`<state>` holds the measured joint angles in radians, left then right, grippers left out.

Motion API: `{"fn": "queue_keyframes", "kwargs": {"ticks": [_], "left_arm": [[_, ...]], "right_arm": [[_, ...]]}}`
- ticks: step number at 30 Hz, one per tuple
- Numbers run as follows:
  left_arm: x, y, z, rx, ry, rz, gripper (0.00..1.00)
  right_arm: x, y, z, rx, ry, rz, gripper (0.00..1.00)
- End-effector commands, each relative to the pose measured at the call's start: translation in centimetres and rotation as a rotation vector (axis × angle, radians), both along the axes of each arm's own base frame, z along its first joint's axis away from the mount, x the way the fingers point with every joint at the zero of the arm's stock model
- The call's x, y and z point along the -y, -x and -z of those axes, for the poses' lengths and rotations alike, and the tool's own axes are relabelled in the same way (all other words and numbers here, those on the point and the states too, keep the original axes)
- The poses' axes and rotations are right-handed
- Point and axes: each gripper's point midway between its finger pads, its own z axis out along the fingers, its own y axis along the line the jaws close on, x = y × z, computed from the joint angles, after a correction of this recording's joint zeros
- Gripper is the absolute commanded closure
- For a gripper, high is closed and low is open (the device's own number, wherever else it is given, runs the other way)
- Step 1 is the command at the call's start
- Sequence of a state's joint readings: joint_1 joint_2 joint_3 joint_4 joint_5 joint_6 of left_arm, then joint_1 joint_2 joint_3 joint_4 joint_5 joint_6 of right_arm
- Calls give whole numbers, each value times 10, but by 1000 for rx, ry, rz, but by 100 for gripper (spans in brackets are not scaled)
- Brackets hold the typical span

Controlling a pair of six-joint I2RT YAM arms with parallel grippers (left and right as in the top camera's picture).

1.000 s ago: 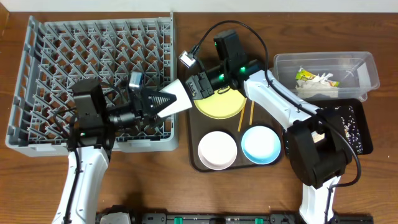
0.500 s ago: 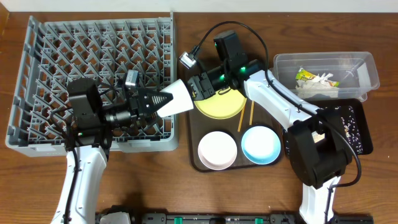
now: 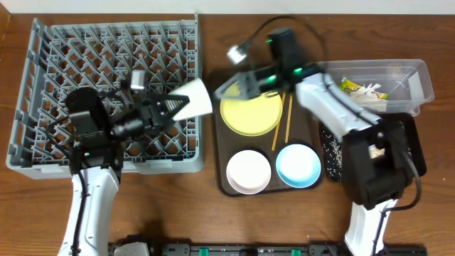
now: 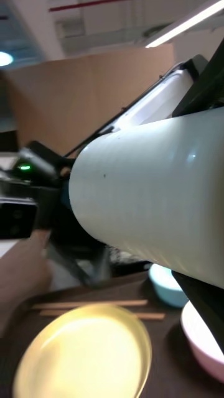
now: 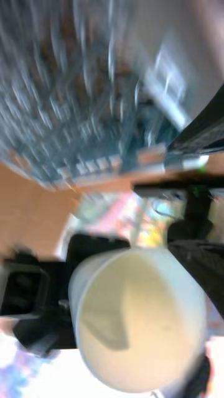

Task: Sort waste into correct bins and load items into the dishwasher
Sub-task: 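Place the white cup into the dish rack with left gripper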

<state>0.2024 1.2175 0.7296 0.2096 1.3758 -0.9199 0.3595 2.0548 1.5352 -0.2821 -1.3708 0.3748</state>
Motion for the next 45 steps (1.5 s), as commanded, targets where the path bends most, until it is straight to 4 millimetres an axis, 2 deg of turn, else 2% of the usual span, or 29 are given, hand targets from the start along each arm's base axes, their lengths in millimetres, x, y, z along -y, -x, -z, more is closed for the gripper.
{"fn": "queue_keyframes", "kwargs": {"ticks": [1, 5, 9, 11, 14, 17, 19, 22, 25, 32, 34, 35, 36, 37, 40, 42, 43, 44, 45], "left_arm": [[-28, -25, 0, 27, -62, -178, 71], [-57, -47, 24, -31, -169, -391, 71], [-69, -46, 49, -122, -322, -459, 71], [-76, -37, 56, -189, -501, -470, 71], [-87, -20, 49, -251, -752, -485, 71], [-94, 2, 40, -298, -979, -488, 71], [-89, 15, 49, -330, -1078, -455, 72], [-78, 24, 67, -374, -1135, -378, 71], [-66, 24, 94, -429, -1187, -272, 73], [-56, 24, 142, -563, -1251, -135, 73], [-56, 25, 157, -613, -1267, -101, 71], [-56, 25, 161, -627, -1271, -92, 66], [-56, 26, 164, -636, -1274, -85, 61], [-56, 26, 166, -645, -1276, -80, 46], [-56, 22, 161, -629, -1273, -85, 34], [-53, 20, 154, -603, -1265, -74, 35], [-52, 18, 148, -589, -1258, -72, 42], [-51, 17, 138, -579, -1254, -76, 53], [-50, 18, 132, -579, -1247, -69, 58]], "right_arm": [[34, -32, 23, 19, 137, 173, 52], [61, -32, 34, 95, 368, 281, 46], [86, -26, 23, 205, 595, 384, 39], [101, -21, 7, 275, 705, 455, 35], [110, -13, -4, 330, 793, 501, 30], [110, -8, -2, 326, 817, 492, 30], [109, -4, 3, 319, 836, 476, 30], [112, -4, 5, 330, 865, 485, 31], [113, -4, 6, 330, 872, 486, 31], [114, -1, 8, 320, 881, 478, 31], [114, -1, 8, 322, 881, 476, 31], [114, -1, 8, 322, 881, 476, 31], [114, -1, 8, 322, 881, 476, 31], [114, -1, 8, 322, 881, 476, 31], [114, -2, 7, 324, 879, 478, 31], [114, -2, 7, 325, 879, 478, 31], [114, -2, 7, 325, 879, 478, 31], [114, -2, 7, 324, 879, 478, 31], [114, -2, 7, 324, 879, 478, 31]]}}
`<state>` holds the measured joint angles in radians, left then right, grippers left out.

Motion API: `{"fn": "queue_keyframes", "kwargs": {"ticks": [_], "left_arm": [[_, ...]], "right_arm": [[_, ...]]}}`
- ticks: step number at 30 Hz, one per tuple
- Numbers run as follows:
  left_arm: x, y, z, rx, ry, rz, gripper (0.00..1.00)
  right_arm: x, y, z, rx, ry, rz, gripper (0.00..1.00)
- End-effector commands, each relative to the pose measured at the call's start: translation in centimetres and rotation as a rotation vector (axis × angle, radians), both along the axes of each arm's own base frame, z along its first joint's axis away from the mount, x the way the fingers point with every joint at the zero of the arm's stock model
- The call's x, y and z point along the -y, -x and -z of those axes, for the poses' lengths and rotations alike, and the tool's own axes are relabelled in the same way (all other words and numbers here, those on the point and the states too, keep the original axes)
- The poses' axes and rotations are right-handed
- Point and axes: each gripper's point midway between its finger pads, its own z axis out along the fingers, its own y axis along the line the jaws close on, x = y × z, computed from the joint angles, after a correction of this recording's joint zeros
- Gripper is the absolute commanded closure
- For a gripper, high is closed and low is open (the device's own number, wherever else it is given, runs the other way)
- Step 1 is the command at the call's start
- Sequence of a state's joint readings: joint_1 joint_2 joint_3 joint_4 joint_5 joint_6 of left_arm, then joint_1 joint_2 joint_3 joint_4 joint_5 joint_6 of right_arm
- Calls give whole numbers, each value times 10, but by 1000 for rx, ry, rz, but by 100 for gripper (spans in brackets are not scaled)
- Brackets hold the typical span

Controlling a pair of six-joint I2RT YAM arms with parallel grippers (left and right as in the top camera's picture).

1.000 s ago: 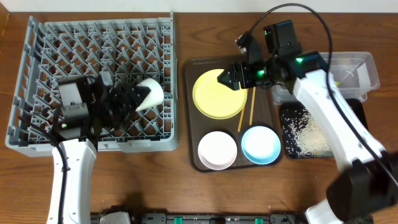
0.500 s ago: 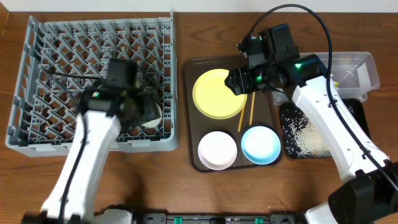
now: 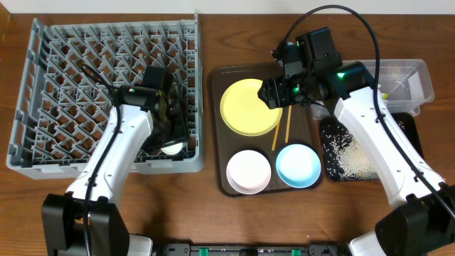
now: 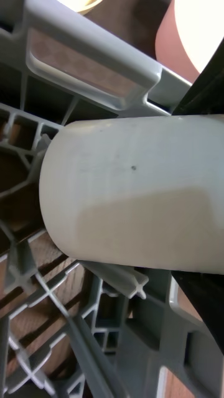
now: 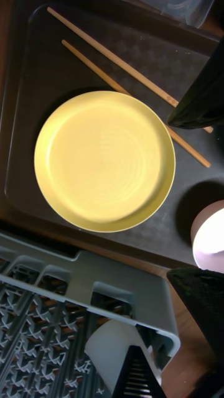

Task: Sort waste into correct bins and load items into the dishwasher
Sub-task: 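Place the white cup into the dish rack with left gripper, then grasp the pink bowl with left gripper and lift it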

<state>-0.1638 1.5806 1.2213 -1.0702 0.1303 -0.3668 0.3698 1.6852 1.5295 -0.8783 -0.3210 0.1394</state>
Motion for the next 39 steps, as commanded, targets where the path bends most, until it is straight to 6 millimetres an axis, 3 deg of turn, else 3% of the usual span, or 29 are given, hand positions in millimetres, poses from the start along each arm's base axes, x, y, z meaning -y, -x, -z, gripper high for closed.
{"fn": "queue_keyframes", "kwargs": {"ticks": [1, 5, 11, 12, 15, 16, 22, 26, 29, 33, 36, 39], "left_arm": [[-1, -8, -27, 34, 2, 15, 59], [4, 12, -29, -53, 37, 15, 60], [3, 15, -28, -66, 34, 9, 57], [3, 15, -28, -66, 35, 9, 54], [3, 14, -28, -62, 35, 9, 26], [4, 14, -28, -62, 35, 9, 21], [5, 4, -28, -19, 38, 10, 18], [9, -3, -36, 11, 61, 34, 22], [30, -5, -54, 45, 127, 118, 25], [84, 12, -69, 105, 146, 319, 24], [131, 33, -52, 106, 124, 591, 24], [150, 42, -23, 77, 55, 738, 24]], "right_arm": [[-2, 1, 1, 7, 9, -20, 31], [-3, 1, 1, 6, 9, -21, 31], [-3, 3, 2, 1, 11, -23, 32], [-3, 3, 2, -1, 12, -23, 32], [-2, 5, 3, -10, 16, -23, 32], [-2, 5, 3, -11, 16, -23, 32], [-2, 5, 3, -10, 16, -23, 32], [-3, 4, 2, -3, 9, -25, 32], [-3, 0, -3, 15, 2, -20, 32], [19, -12, -29, 77, -20, 42, 30], [48, -18, -47, 108, -33, 125, 29], [64, -15, -51, 99, -28, 159, 29]]}}
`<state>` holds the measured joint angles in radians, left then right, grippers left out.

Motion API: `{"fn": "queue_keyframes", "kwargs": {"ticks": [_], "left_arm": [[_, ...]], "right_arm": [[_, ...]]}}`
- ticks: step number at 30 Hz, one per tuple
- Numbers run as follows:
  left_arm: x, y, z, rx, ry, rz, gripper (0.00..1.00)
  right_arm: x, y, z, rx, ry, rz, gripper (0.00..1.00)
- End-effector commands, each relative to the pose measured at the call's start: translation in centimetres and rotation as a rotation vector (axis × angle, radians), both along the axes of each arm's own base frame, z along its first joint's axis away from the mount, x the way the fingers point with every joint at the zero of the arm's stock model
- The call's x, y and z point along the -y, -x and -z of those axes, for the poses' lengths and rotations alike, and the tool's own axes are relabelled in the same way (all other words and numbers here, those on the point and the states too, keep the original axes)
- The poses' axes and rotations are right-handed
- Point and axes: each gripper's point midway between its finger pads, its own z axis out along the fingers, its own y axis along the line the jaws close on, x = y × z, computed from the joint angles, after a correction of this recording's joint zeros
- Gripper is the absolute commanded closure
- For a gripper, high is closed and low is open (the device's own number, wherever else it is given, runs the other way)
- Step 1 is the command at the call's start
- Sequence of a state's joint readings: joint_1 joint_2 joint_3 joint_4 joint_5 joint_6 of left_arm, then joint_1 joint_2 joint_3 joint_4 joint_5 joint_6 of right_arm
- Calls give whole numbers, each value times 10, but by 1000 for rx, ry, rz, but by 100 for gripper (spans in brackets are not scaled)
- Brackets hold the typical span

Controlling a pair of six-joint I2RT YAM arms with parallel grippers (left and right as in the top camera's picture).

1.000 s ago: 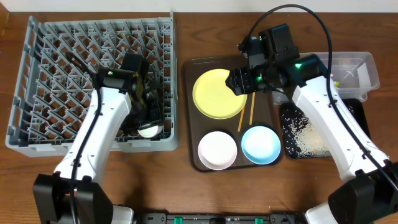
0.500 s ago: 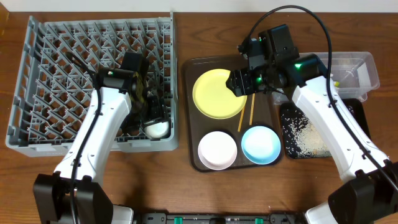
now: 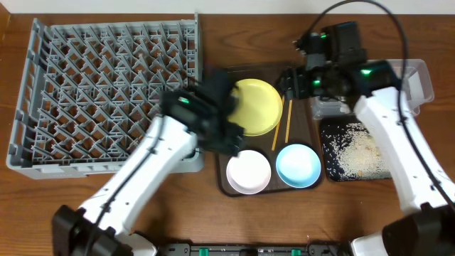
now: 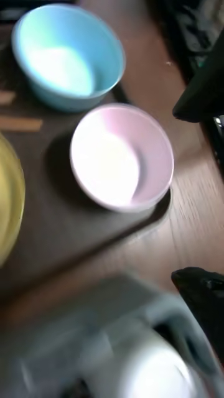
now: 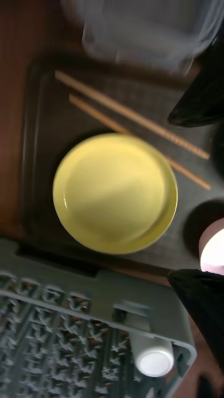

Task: Sort waste into correct bins and load items into the dishwasher
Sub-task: 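Grasp the pink bowl with left gripper and lift it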

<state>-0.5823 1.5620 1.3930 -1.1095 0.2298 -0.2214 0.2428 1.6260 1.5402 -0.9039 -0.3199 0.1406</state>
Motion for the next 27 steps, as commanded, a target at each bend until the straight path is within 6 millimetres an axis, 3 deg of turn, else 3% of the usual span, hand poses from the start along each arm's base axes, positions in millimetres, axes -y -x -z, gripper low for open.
{"fn": "queue_keyframes", "kwargs": {"ticks": [1, 5, 11, 14, 15, 16, 17, 19, 24, 27], "left_arm": [[13, 13, 46, -26, -133, 217, 24], [20, 22, 93, -123, -224, 367, 28], [14, 26, 135, -230, -295, 373, 38], [15, 25, 137, -229, -294, 372, 43], [16, 24, 138, -223, -290, 372, 49], [17, 23, 138, -219, -288, 372, 60], [18, 22, 138, -217, -286, 372, 77], [18, 22, 138, -217, -286, 371, 92], [16, 24, 122, -213, -285, 368, 93], [20, 18, 85, -126, -233, 356, 93]], "right_arm": [[14, 2, -25, 46, -9, 32, 29], [13, 8, -20, 17, -2, 27, 29], [13, 8, -20, 20, 2, 21, 29], [13, 8, -20, 18, 2, 21, 29], [13, 8, -20, 19, 2, 21, 29], [13, 8, -20, 19, 2, 22, 29], [13, 8, -20, 19, 3, 22, 29], [14, 7, -20, 19, 6, 24, 29], [14, 7, -20, 19, 7, 25, 29], [14, 7, -20, 19, 7, 25, 29]]}}
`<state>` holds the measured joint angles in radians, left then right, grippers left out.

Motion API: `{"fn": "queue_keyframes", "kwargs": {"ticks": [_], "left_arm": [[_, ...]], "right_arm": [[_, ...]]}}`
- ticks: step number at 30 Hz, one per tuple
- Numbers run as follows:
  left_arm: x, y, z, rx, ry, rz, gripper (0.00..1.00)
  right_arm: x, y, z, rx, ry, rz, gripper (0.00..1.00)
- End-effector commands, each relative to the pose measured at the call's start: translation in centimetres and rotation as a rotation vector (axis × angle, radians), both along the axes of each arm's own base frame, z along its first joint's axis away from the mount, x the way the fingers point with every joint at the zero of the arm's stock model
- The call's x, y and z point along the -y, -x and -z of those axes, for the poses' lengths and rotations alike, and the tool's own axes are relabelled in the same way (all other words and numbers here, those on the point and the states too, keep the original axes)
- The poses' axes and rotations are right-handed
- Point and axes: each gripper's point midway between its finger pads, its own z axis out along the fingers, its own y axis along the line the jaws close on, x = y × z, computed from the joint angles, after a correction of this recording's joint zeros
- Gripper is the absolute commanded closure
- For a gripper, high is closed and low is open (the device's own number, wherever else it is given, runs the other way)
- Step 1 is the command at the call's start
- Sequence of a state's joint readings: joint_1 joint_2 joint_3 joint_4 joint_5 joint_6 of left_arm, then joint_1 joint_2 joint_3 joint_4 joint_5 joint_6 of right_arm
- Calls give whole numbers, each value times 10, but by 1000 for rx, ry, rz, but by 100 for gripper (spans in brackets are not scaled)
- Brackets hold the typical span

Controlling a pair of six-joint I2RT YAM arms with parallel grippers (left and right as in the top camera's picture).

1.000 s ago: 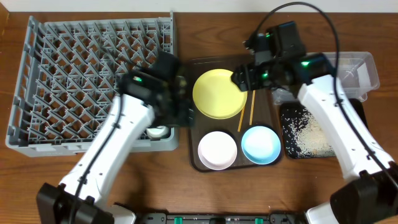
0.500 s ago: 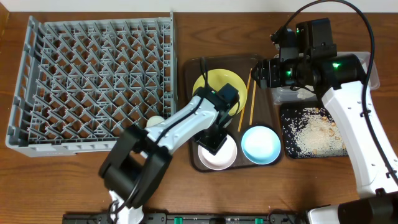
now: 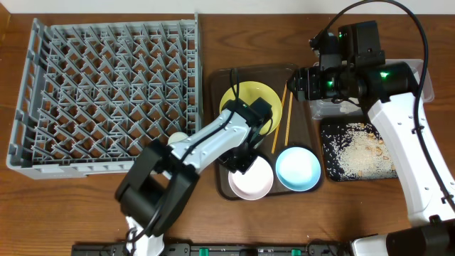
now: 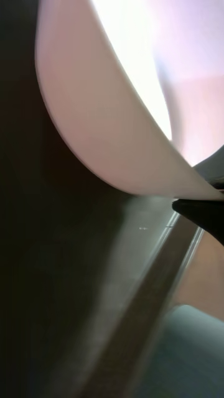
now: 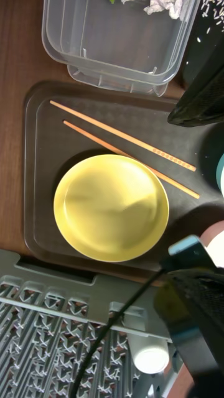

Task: Sort waste into correct bins and load items into the dishwasher
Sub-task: 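Grasp the pink bowl with left gripper and lift it, then place the pink bowl upright in the dish rack with left gripper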

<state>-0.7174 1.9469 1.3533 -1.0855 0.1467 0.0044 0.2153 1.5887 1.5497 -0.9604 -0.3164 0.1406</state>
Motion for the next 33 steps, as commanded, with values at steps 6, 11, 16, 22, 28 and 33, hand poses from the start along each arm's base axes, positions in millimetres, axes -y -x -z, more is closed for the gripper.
{"fn": "queue_keyframes", "kwargs": {"ticks": [6, 11, 16, 22, 28, 33], "left_arm": [[-41, -58, -142, 559, 80, -190, 93], [-103, -102, -198, 893, -42, -373, 93], [-158, -149, -214, 1044, -106, -581, 93], [-230, -181, -211, 1122, -251, -768, 93], [-239, -234, -225, 1310, -452, -621, 93], [-257, -251, -204, 1328, -728, -590, 93]], "right_arm": [[0, -2, -9, 29, 2, -5, 29], [0, -2, -9, 30, 2, -5, 29], [0, -2, -9, 30, 2, -5, 29], [-1, -5, -11, 41, 0, -4, 28], [-1, -8, -13, 57, -4, -4, 28], [-2, -8, -13, 60, -4, -4, 28]]}}
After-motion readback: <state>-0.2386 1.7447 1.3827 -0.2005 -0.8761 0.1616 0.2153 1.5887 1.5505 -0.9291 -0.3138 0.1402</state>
